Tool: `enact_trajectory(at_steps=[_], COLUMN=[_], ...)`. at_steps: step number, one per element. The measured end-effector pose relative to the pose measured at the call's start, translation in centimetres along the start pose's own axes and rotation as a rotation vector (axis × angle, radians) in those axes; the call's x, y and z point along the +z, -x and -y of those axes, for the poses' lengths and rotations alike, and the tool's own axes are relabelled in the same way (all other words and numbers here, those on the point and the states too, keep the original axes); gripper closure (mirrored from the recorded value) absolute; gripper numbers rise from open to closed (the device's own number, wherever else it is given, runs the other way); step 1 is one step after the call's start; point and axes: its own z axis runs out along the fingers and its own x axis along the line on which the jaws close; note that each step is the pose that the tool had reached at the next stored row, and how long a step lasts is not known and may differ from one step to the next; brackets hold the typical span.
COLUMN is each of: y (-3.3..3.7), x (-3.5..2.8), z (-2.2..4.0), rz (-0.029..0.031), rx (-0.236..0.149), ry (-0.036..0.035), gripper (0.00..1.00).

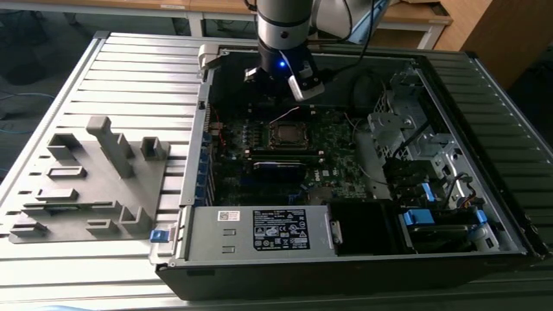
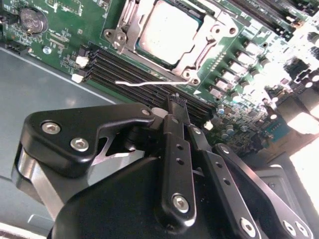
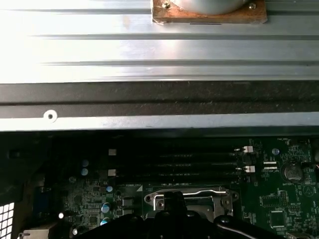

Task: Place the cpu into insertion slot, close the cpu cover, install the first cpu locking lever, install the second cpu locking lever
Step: 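Install the first cpu locking lever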

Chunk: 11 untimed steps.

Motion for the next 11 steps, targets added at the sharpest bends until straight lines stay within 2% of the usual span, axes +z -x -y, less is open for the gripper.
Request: enact_trajectory(at_steps=[11], y=[0.22], x=[0.12], z=[0.01], rz=[0.0001], rx=[0.000], ry=[-0.0010], gripper=[0.89])
